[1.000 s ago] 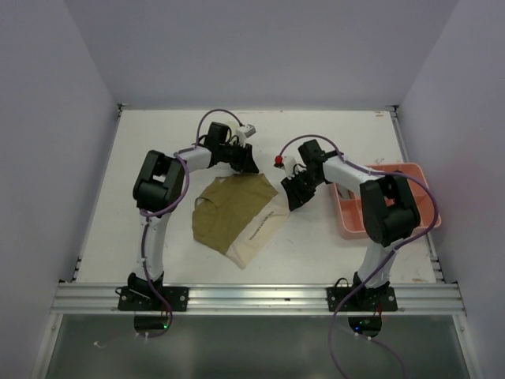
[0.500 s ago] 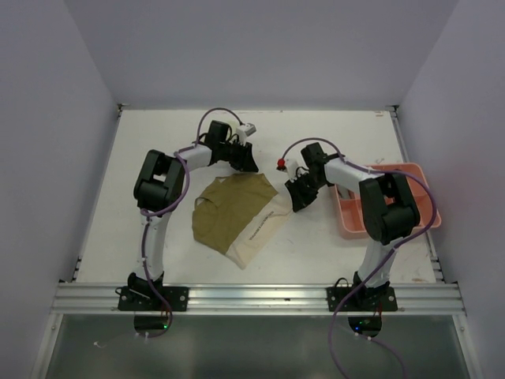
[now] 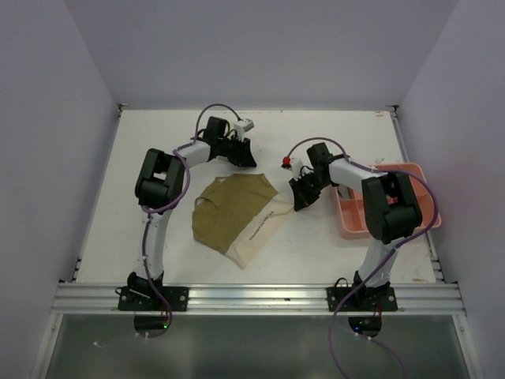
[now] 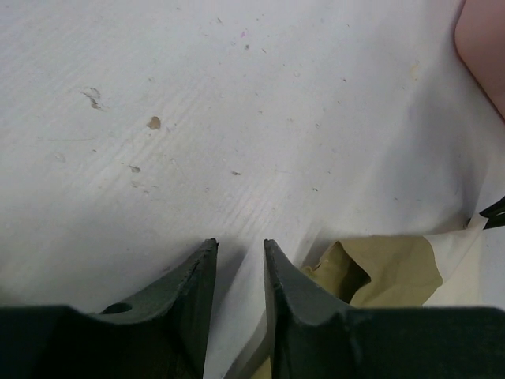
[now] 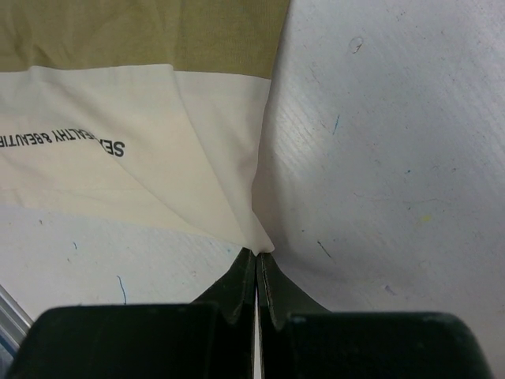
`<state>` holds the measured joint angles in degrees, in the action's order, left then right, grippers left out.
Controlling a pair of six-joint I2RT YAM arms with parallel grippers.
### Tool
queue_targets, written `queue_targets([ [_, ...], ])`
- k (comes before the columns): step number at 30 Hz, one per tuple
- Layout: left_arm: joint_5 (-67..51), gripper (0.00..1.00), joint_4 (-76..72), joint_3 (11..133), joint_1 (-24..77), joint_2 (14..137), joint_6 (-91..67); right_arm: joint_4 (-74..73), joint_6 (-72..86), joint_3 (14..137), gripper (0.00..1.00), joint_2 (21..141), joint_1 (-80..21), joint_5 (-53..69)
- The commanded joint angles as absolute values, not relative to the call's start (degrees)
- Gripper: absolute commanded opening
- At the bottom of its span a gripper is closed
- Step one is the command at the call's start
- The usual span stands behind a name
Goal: Roll the underwear
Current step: Fold the underwear
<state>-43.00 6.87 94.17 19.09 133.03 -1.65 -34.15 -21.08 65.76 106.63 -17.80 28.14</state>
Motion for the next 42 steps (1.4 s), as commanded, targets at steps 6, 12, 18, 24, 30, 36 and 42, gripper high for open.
queue_targets([
  [6, -53.43, 0.55, 13.68, 88.7, 16.96, 121.67, 13.86, -32.61, -20.48, 64.6, 0.0, 105.73, -17.49, 30.06],
  [12, -51.34, 0.54, 47.59, 78.33, 17.05, 101.1, 57.24, -32.78, -20.83, 63.99, 0.0, 105.12, -17.49, 29.97],
  [18, -41.76, 0.55, 58.54, 60.34, 21.09, 90.27, 80.06, -31.82, -20.83, 63.02, 0.0, 104.85, -17.58, 29.44],
  [24, -39.21, 0.55, 45.63, 50.2, 30.21, 83.24, 77.35, -32.34, -20.57, 63.19, 0.0, 105.73, -17.58, 29.44],
  [30, -40.17, 0.5, 45.35, 50.28, 35.93, 84.9, 79.1, -32.96, -20.65, 63.89, 0.0, 106.35, -17.49, 29.27],
  [36, -39.64, 0.47, 45.18, 50.1, 40.07, 86.39, 80.59, -33.22, -20.57, 64.42, 0.0, 106.79, -17.58, 29.27],
  [42, -39.02, 0.43, 44.38, 50.36, 43.85, 87.8, 80.68, -33.48, -20.65, 64.51, 0.0, 107.31, -17.49, 29.44],
])
